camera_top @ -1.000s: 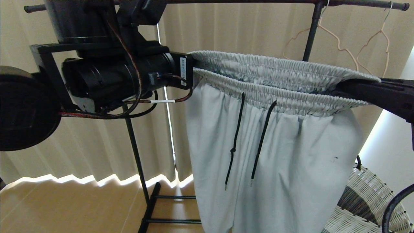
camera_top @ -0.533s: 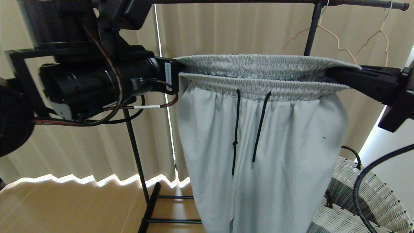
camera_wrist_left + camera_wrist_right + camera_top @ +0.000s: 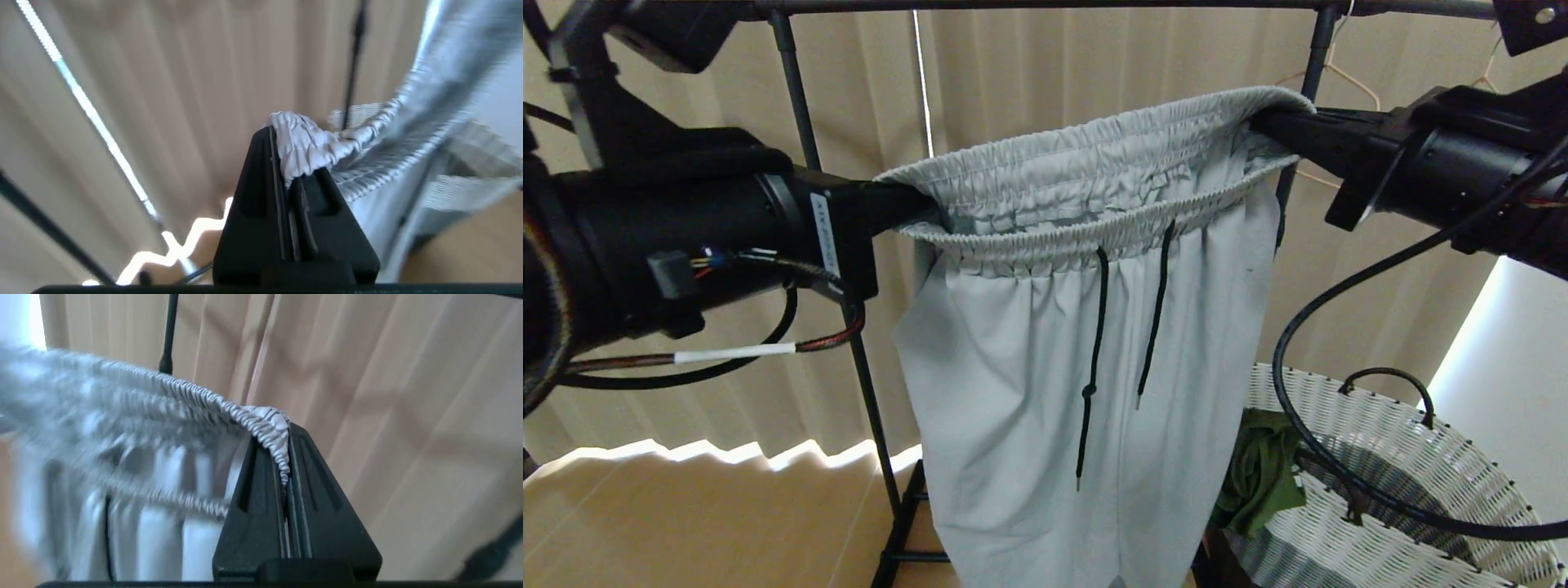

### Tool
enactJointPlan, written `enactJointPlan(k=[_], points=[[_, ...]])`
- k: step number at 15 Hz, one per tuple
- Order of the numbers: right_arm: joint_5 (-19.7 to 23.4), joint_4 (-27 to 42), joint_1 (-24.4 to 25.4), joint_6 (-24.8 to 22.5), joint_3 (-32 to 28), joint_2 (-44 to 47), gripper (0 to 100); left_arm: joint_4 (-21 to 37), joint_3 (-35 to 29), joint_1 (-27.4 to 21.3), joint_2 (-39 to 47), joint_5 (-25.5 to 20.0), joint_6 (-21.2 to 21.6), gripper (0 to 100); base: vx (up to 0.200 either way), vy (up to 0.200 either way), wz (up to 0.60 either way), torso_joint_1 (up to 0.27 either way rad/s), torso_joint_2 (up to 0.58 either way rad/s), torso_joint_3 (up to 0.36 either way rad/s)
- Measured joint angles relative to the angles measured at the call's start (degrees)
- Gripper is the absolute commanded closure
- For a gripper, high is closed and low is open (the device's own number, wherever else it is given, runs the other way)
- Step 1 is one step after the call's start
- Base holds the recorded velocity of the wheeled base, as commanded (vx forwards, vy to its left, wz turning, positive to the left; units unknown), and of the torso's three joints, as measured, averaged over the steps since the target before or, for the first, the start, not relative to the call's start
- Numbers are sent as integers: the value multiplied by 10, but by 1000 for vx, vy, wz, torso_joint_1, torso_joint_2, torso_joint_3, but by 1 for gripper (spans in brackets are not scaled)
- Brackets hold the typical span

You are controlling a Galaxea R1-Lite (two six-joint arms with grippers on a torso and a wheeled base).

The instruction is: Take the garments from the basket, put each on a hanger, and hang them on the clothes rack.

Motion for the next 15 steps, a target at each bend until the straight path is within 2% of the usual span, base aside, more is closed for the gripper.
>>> enactJointPlan(k=[4,8,12,15], points=[[1,-41,0,5,-20,45,100,25,28,-55,-42,0,-1,100,0,0,0,0,0,0],[-1,-39,0,5,-18,53,100,24,45,-69,-61,1,-1,100,0,0,0,0,0,0],[-46,19,-1,0,-6,26,100,20,33,-54,-53,2,3,100,0,0,0,0,0,0],[-51,62,-2,0,-9,-16,100,8,-12,-4,-9,1,4,100,0,0,0,0,0,0]])
